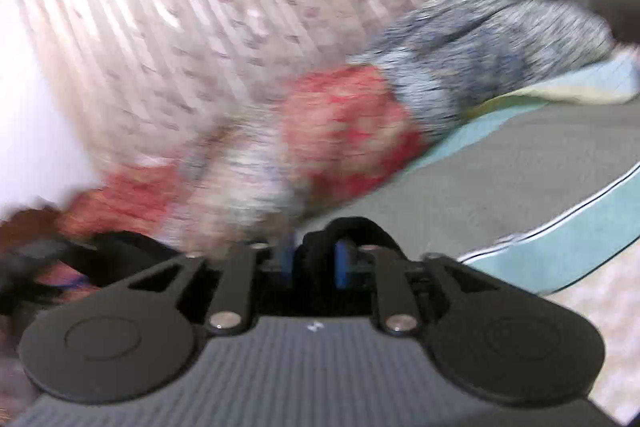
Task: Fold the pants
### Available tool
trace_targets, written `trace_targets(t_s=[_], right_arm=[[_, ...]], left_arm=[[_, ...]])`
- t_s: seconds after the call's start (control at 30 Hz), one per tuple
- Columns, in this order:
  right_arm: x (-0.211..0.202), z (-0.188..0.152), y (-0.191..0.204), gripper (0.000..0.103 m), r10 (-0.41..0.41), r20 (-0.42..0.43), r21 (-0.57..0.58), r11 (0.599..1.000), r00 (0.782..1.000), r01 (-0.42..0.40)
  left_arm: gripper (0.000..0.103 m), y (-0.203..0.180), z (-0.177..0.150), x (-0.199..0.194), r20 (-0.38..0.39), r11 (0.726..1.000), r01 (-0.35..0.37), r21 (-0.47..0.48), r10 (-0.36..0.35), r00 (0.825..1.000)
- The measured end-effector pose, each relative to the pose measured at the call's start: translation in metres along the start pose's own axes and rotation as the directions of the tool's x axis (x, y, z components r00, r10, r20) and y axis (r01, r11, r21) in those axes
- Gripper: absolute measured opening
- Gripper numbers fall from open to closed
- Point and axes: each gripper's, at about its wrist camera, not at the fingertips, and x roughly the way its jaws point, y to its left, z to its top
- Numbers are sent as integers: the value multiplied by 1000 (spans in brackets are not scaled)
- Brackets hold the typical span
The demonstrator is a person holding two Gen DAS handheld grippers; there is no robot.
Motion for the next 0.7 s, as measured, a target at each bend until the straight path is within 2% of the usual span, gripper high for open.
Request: trace_targets(t_s=[0.03, 0.07, 0.17, 0.23, 0.3, 0.37, 0.43, 0.5, 0.53, 0.57, 0.6, 0.63, 0.67, 0.7], right_arm=[[12, -6, -3, 48, -89, -40, -35, 996, 995, 87], [17, -13, -10, 50, -136, -71, -28, 991, 988, 134], [8, -39, -36, 60, -115, -115, 49, 991, 987, 121], [0, -54, -46, 61, -137, -143, 81, 985, 980, 150], [-16, -60, -60, 64, -127, -139, 144, 979, 982, 147], [-29, -71, -74, 71, -120, -145, 209, 966, 982, 149], [-34, -82, -89, 75, -108, -163, 272, 950, 981, 150], [-37, -90, -101, 75, -106, -190, 319, 933, 976, 164], [-32, -91, -103, 75, -99, -206, 340, 926, 974, 166], [-28, -92, -103, 76, -80, -211, 357, 921, 974, 153], [-22, -92, -102, 76, -60, -209, 372, 918, 976, 136], [-17, -90, -101, 76, -45, -208, 385, 915, 977, 124], [-11, -89, -101, 76, -33, -208, 399, 910, 978, 115], [-6, -87, -100, 76, -24, -208, 408, 906, 978, 110]], left_arm=[[84, -2, -11, 1, -23, 999, 18, 35, -17, 1000], [84, -1, -27, 1, -57, 998, 31, 59, -27, 998], [90, 11, -70, 3, -159, 998, 49, 48, -40, 986], [90, 30, -102, 3, -261, 998, 54, -29, -59, 963], [91, 47, -123, 8, -331, 992, 26, -122, -66, 941], [92, 62, -143, 17, -409, 970, -2, -243, -100, 907], [94, 68, -152, 30, -460, 945, -6, -327, -154, 875], [99, 60, -157, 44, -474, 933, 20, -360, -201, 857], [91, 53, -159, 51, -481, 934, 31, -355, -212, 851], [76, 48, -162, 55, -490, 938, 29, -345, -206, 847], [44, 42, -163, 57, -504, 942, 31, -336, -207, 838], [39, 40, -161, 60, -516, 941, 28, -338, -210, 830], [35, 40, -161, 56, -509, 937, 24, -349, -211, 835], [25, 43, -157, 48, -497, 935, 35, -353, -219, 839]])
